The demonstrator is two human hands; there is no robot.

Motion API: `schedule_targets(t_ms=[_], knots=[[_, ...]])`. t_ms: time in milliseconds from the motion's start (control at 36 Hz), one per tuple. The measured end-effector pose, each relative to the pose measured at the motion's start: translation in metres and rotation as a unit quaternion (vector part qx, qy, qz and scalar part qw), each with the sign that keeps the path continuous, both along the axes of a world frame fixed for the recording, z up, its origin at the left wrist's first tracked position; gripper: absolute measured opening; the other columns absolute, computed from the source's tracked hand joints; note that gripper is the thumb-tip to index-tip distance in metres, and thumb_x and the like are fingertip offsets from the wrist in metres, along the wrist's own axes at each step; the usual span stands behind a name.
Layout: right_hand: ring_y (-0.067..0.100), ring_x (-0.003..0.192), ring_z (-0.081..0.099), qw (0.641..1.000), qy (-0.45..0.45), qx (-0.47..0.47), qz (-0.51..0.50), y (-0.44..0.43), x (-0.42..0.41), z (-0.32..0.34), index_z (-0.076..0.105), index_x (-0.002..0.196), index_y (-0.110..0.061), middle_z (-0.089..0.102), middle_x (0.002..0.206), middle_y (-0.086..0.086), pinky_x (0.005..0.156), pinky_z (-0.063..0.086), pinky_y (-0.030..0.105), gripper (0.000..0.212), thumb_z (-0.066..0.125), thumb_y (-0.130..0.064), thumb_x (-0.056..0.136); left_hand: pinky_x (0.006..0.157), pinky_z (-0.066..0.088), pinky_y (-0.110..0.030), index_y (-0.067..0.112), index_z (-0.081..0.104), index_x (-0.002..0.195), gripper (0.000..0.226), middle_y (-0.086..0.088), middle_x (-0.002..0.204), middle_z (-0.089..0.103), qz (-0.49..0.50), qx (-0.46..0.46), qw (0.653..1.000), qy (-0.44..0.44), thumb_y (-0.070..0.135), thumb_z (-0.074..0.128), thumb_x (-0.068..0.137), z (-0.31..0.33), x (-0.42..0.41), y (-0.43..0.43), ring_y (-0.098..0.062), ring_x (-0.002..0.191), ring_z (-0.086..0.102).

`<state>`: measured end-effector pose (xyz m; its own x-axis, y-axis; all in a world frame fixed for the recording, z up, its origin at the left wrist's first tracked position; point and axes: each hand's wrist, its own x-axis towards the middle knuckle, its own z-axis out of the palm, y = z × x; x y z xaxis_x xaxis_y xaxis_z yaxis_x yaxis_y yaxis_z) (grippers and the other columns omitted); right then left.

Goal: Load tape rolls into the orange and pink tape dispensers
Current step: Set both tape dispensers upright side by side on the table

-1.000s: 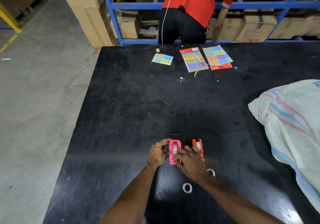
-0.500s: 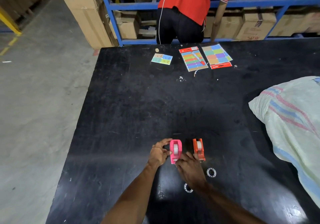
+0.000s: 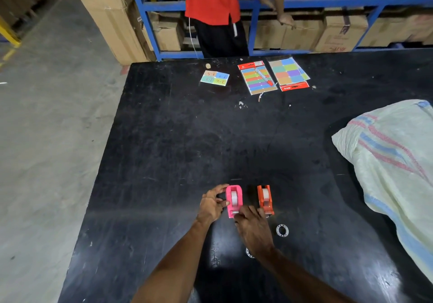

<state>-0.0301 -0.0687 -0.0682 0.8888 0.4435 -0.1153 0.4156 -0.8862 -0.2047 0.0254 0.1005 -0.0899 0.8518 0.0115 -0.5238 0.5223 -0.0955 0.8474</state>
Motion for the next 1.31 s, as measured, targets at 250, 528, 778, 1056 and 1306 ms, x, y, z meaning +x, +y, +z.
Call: schedule_targets(t_ms=[250,528,778,1056,1306], knots=[[0.017,0.089,0.06,1.0,0.023,0.003,0.004,-0.001,0.005,0.001,0.074,0.088,-0.026,0.064,0.097,-0.007,0.079,0.049,0.037,0.015,0.075,-0.018,0.075,0.054,0.047,-0.007,0.005,0.057,0.128,0.059,-0.007,0.125,0.063,-0.055,0.096,0.993,-0.031,-0.025,0.057,0.077,0.006,0.002,-0.003,-0.012,0.062,0.048],[0.017,0.092,0.064,0.999,0.037,0.02,0.023,-0.008,0.006,0.006,0.074,0.085,-0.025,0.065,0.099,-0.007,0.084,0.04,0.039,0.012,0.066,-0.024,0.076,0.113,0.034,-0.026,0.019,0.039,0.145,0.065,-0.004,0.144,0.049,-0.085,0.172,0.981,-0.039,-0.003,0.06,0.087,0.018,-0.011,-0.001,-0.021,0.133,0.047],[0.019,0.074,0.06,0.994,-0.07,0.051,-0.06,-0.067,-0.023,0.018,0.062,0.069,-0.024,0.061,0.078,-0.004,0.074,0.037,0.038,0.016,0.061,-0.03,0.083,0.079,0.053,-0.033,0.023,0.058,0.11,0.019,0.003,0.097,0.06,-0.011,0.283,0.932,-0.225,0.021,0.051,0.092,0.025,-0.071,-0.004,-0.015,0.085,0.061],[0.026,0.096,0.064,0.989,0.073,0.005,-0.131,-0.126,-0.054,0.002,0.052,0.131,-0.019,0.056,0.116,0.003,0.079,0.054,0.04,0.061,0.073,-0.023,0.073,0.104,0.046,-0.032,0.041,0.037,0.134,0.064,0.013,0.137,0.036,-0.259,0.327,0.898,-0.141,0.055,0.06,0.076,0.004,-0.144,-0.064,-0.012,0.118,0.053],[0.033,0.105,0.064,0.985,0.12,0.021,-0.12,-0.119,-0.063,0.01,0.054,0.131,-0.02,0.05,0.128,0.01,0.084,0.054,0.04,0.045,0.06,-0.009,0.088,0.099,0.047,-0.028,0.028,0.057,0.118,0.037,0.002,0.126,0.052,-0.283,0.319,0.888,-0.17,0.026,0.049,0.082,0.002,-0.149,-0.077,-0.017,0.108,0.058]])
